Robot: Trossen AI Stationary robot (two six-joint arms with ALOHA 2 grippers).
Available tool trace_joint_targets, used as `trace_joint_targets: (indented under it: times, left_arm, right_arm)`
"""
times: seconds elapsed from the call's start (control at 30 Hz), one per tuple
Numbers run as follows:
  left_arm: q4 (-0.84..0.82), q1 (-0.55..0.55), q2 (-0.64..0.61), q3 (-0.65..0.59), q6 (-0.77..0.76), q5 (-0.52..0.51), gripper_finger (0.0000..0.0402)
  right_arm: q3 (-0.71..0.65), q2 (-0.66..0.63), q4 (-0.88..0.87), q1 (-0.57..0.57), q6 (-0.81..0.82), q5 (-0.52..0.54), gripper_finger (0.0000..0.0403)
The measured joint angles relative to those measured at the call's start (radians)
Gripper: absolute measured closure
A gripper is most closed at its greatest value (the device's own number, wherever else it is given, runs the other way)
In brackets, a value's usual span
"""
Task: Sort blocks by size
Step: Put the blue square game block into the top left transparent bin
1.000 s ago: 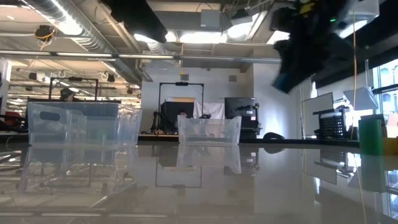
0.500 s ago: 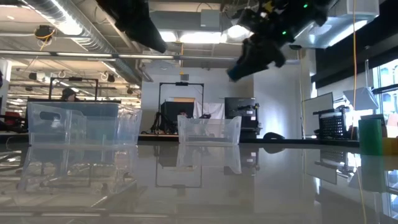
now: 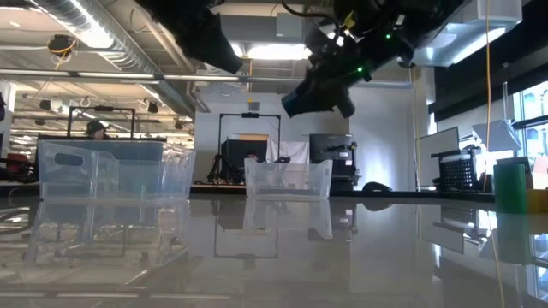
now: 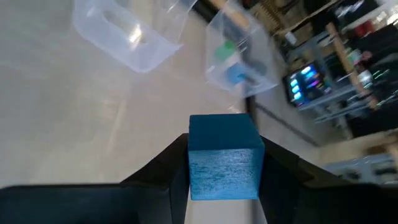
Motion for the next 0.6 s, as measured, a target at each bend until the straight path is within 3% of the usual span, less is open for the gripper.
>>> trace_joint_targets:
  times: [0.37,0.6]
  left_arm:
    - [0.000,0.080,-0.006,0.000,-0.074,0.040,0.0246]
    - [-0.099,0.083,-0.115,0.000,-0.104,0.040,0.0246]
  right_arm:
    - [0.000,0.014,0.141,-0.003,-0.062,-0.045,0.0255]
    - [0.051,0.107,0.277,-0.003,-0.049,-0.045,0.0255]
